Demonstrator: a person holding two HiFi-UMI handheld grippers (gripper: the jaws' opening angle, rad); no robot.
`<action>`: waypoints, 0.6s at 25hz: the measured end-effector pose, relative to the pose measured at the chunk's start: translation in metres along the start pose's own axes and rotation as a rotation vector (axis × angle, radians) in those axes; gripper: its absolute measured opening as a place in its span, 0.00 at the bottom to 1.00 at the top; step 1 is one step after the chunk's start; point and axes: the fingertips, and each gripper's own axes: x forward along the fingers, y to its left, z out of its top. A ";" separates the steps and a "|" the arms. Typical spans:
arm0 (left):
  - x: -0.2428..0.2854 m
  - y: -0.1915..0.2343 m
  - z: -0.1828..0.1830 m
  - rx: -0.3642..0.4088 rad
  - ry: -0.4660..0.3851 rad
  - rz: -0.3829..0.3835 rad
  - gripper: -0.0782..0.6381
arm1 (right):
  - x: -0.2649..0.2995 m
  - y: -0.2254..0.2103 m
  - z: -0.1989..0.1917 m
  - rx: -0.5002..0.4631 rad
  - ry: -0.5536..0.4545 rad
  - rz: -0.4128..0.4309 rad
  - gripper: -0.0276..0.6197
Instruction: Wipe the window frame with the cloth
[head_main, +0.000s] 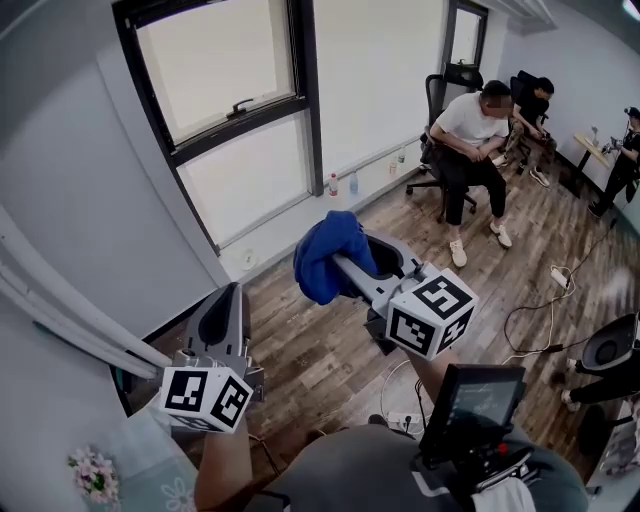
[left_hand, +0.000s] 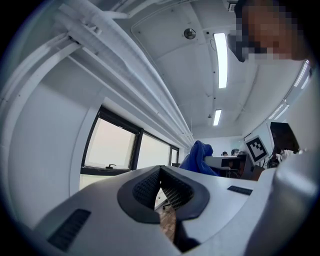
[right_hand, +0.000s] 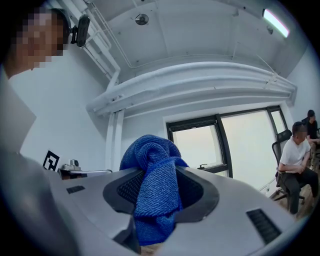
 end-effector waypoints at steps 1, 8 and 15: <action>-0.002 0.005 -0.001 0.004 -0.004 0.000 0.12 | 0.003 0.002 -0.003 0.000 0.005 -0.012 0.30; -0.009 0.037 -0.005 -0.023 -0.033 -0.015 0.12 | 0.019 0.024 -0.020 0.027 0.030 -0.044 0.30; 0.015 0.030 0.001 0.023 -0.013 -0.044 0.12 | 0.033 0.006 -0.012 0.013 0.010 -0.061 0.30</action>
